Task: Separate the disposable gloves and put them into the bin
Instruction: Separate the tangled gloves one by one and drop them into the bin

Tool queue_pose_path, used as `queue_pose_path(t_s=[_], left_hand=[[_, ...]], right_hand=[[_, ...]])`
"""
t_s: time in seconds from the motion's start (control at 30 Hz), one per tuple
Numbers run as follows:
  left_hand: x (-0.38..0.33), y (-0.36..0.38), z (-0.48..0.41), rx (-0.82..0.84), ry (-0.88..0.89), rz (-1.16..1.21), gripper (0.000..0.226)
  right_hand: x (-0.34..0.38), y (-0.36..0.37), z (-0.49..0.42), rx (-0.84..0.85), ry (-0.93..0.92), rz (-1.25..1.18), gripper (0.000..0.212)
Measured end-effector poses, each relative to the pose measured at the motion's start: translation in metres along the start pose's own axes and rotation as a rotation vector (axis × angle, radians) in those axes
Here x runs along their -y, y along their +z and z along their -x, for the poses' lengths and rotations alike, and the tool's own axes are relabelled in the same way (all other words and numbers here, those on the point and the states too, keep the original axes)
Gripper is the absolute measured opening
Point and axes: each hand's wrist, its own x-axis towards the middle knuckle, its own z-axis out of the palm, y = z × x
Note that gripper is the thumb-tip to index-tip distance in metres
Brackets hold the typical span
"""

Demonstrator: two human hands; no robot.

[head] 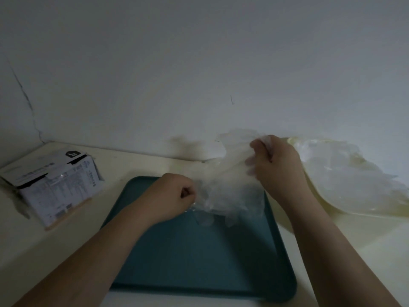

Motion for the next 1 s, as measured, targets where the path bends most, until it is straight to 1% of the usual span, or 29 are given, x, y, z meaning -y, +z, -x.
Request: queue_pose_path(t_s=[0.07, 0.13, 0.2, 0.27, 0.4, 0.47, 0.6, 0.67, 0.73, 0.83, 0.9, 0.97, 1.0], left_hand=[[-0.004, -0.006, 0.000, -0.037, -0.013, 0.022, 0.013], [-0.007, -0.012, 0.000, -0.099, -0.022, 0.021, 0.014], [-0.010, -0.021, 0.002, -0.183, 0.006, -0.027, 0.014], [-0.013, -0.031, 0.006, -0.241, 0.019, 0.008, 0.011], [-0.024, -0.046, 0.014, -0.295, 0.041, 0.149, 0.013], [-0.034, -0.056, 0.015, -0.335, 0.074, 0.149, 0.013], [-0.059, -0.084, 0.020, -0.307, 0.117, 0.217, 0.013], [-0.070, -0.096, 0.020, -0.286, 0.127, 0.237, 0.009], [-0.078, -0.107, 0.019, -0.303, 0.120, 0.190, 0.004], [-0.089, -0.124, 0.017, -0.357, 0.109, 0.091, 0.012], [-0.099, -0.132, 0.019, -0.328, 0.108, 0.093, 0.016], [-0.111, -0.136, 0.023, -0.288, 0.104, 0.165, 0.019], [-0.119, -0.137, 0.028, -0.261, 0.104, 0.251, 0.020]], right_hand=[[0.001, -0.001, 0.001, -0.024, -0.013, 0.001, 0.032], [0.002, -0.003, 0.001, -0.057, -0.015, 0.013, 0.029], [0.005, -0.006, 0.000, -0.108, -0.001, -0.012, 0.027], [0.008, -0.011, 0.001, -0.171, 0.001, -0.046, 0.027], [0.019, -0.017, 0.005, -0.323, -0.074, -0.034, 0.026], [0.026, -0.021, 0.008, -0.352, -0.112, -0.033, 0.026], [0.040, -0.032, 0.015, -0.390, -0.172, -0.027, 0.027], [0.046, -0.036, 0.014, -0.401, -0.177, -0.016, 0.028], [0.054, -0.041, 0.010, -0.394, -0.176, 0.012, 0.029], [0.066, -0.054, 0.003, -0.374, -0.145, 0.120, 0.032], [0.066, -0.056, -0.001, -0.335, -0.126, 0.150, 0.033], [0.066, -0.053, -0.006, -0.246, -0.103, 0.046, 0.035], [0.067, -0.053, -0.007, -0.191, -0.064, -0.084, 0.033]])
